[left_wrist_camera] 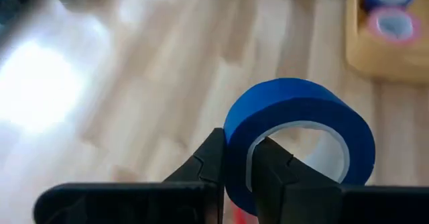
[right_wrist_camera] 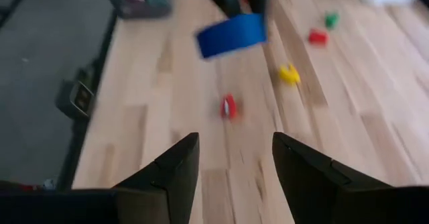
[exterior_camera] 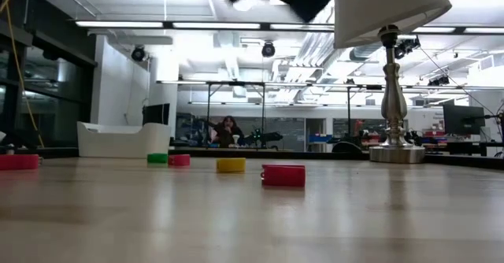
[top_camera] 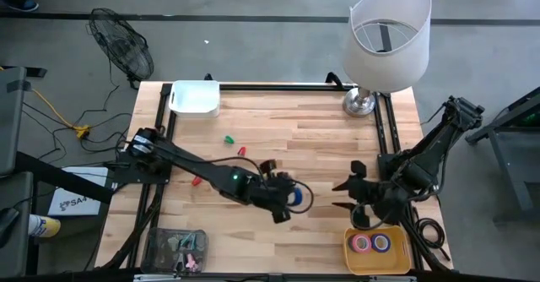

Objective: Pick and place Stapler, Stapler remover, tape
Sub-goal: Put the dark blue tape into the yellow bin

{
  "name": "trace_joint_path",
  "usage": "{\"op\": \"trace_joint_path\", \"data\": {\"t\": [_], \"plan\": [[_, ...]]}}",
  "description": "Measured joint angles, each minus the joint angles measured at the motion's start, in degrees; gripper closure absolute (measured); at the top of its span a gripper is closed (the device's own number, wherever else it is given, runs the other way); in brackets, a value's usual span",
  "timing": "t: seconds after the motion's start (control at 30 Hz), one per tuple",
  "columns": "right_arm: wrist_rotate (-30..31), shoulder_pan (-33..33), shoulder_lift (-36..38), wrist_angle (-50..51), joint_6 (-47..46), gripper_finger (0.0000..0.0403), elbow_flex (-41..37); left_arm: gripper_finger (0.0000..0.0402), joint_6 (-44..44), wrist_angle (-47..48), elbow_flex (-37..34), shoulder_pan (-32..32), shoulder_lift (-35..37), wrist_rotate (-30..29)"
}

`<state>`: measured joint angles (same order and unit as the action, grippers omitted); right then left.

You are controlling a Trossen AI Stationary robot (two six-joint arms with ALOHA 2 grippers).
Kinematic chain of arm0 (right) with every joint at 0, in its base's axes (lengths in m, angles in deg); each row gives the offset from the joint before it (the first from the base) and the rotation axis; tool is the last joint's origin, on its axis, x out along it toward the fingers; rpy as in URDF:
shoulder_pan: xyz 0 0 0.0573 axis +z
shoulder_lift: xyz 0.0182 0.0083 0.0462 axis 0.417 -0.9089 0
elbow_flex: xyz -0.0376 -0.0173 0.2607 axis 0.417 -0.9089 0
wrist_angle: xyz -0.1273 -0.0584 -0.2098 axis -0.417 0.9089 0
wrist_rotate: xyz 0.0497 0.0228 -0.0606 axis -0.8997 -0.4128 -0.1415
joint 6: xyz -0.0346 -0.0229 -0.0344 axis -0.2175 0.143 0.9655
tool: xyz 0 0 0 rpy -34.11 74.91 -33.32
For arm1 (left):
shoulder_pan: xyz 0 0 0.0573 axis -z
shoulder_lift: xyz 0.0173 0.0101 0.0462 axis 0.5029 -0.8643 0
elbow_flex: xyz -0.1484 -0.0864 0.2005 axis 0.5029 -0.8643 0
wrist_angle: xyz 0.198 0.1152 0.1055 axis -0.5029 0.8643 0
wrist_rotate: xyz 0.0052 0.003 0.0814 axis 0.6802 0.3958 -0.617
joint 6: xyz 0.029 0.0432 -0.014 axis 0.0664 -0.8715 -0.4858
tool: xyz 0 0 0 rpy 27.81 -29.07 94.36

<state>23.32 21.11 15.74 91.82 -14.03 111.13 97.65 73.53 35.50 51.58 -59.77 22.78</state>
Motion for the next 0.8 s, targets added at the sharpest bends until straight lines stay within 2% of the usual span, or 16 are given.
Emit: {"op": "trace_joint_path", "data": {"t": [0.17, 0.33, 0.53, 0.8], "plan": [[0.93, 0.0, 0.0, -7.58, 8.1, 0.0222, -0.01, 0.0365, -9.32, 0.49, 7.04, -0.04, 0.0, -7.12], [3.84, -0.41, 0.0, -14.7, 15.19, 0.0222, -0.01, 0.0365, -17.02, -0.81, 11.99, -0.04, 0.01, -8.03], [5.38, -3.93, -0.02, -21.89, 21.71, 0.0222, 0.0, 0.0365, -23.69, -7.61, 12.17, -0.02, 0.05, -8.93], [-2.75, -8.08, -0.02, -28.55, 25.42, 0.0222, -0.04, 0.0366, -24.64, -8.26, 12.17, 0.09, 0.13, -10.85]]}}
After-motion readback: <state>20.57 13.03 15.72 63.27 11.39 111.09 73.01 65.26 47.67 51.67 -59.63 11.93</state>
